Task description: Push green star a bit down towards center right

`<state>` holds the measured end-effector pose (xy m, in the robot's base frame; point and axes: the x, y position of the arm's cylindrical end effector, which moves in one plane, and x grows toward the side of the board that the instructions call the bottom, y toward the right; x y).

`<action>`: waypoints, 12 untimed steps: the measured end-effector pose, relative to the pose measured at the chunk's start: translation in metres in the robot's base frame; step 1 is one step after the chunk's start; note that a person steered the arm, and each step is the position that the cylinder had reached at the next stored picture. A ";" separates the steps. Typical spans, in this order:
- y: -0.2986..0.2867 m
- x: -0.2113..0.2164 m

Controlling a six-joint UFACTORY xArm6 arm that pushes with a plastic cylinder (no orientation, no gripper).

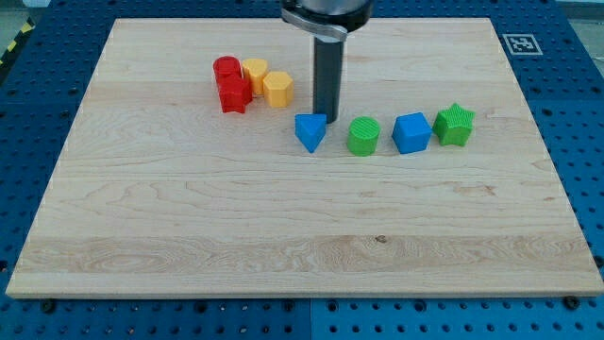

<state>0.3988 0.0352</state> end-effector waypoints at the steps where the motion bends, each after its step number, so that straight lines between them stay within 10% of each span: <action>1: 0.019 0.000; 12: 0.138 -0.022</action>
<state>0.3768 0.1731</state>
